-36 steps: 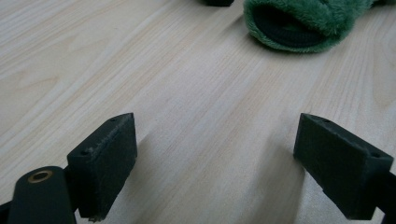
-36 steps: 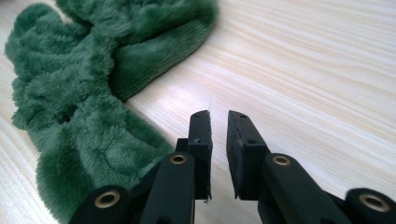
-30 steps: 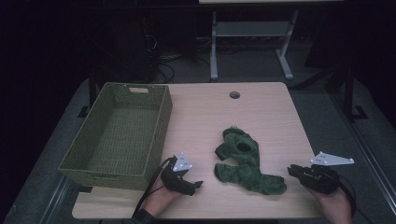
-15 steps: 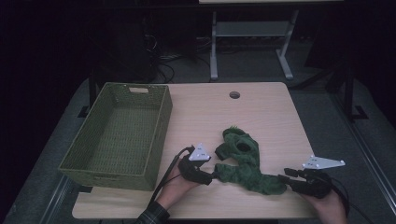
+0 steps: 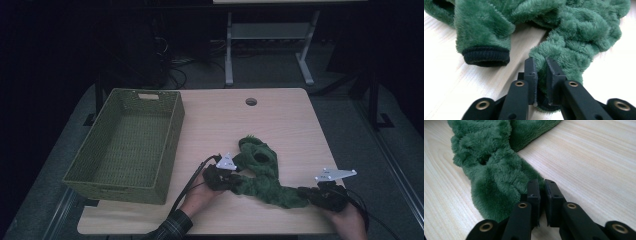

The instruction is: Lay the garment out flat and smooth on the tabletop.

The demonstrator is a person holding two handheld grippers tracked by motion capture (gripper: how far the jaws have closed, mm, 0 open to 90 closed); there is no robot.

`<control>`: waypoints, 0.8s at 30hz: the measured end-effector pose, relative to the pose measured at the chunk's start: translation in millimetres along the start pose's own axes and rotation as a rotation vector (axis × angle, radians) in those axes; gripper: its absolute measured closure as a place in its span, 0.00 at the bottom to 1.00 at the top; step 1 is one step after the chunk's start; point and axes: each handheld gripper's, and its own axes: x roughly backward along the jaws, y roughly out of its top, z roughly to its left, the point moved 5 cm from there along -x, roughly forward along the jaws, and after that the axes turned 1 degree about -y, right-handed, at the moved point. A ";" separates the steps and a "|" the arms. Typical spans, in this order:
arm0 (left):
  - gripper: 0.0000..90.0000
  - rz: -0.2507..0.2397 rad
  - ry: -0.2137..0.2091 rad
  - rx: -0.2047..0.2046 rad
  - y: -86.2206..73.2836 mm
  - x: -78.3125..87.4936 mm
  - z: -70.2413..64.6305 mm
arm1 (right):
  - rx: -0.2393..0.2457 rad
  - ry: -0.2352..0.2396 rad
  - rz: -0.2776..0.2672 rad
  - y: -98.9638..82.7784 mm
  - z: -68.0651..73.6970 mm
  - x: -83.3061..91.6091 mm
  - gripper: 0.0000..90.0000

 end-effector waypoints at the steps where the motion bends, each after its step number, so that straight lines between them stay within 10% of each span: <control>1: 0.91 -0.007 0.006 -0.004 0.5 2.9 -0.1 | 0.003 -0.005 0.002 0.9 0.1 0.2 0.93; 15: 0.91 -0.039 0.099 0.112 -25.7 56.2 4.9 | 0.092 -0.064 0.004 45.0 -6.9 -26.6 0.94; 24: 0.91 0.025 0.144 0.141 -48.7 60.5 0.5 | 0.125 -0.080 0.034 54.4 -5.2 -40.6 0.94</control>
